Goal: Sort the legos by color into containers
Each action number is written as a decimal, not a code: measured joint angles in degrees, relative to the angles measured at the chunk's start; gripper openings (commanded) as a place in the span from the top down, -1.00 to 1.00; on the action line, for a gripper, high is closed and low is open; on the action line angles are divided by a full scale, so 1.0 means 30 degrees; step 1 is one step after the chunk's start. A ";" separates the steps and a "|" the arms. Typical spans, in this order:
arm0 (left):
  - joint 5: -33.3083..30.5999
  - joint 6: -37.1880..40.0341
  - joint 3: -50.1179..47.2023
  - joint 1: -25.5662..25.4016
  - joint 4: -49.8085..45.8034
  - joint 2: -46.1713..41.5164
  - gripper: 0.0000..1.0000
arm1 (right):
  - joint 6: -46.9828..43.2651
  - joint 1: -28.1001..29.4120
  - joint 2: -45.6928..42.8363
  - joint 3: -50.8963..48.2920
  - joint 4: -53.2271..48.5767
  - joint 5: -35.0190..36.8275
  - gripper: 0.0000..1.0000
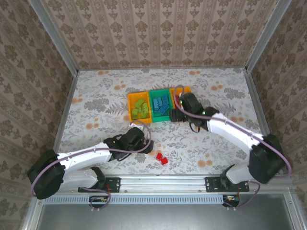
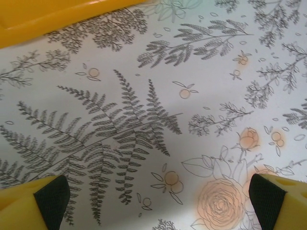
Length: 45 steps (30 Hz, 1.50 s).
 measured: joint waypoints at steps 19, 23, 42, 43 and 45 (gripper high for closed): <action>-0.1457 -0.1814 0.0000 0.0641 -0.0998 0.0430 -1.00 | 0.6659 1.1045 -0.0780 -0.6251 0.1749 0.1902 -0.63; -0.1457 -0.1880 0.0000 0.0641 -0.1129 0.0663 -1.00 | 0.6812 1.1970 0.0729 -0.5515 0.1749 0.1967 -0.62; -0.1362 -0.1960 0.0000 0.0663 -0.1202 0.0670 -1.00 | 0.7766 1.2298 0.2688 -0.4182 0.0772 0.3730 0.15; -0.1326 -0.1960 0.0000 0.0663 -0.1202 0.0670 -1.00 | 0.7774 1.2233 0.2266 -0.4240 0.0721 0.3789 0.16; -0.1231 -0.1953 0.0036 0.0656 -0.1275 0.0670 -1.00 | 0.7694 1.1861 0.0998 -0.4444 0.0590 0.3927 0.17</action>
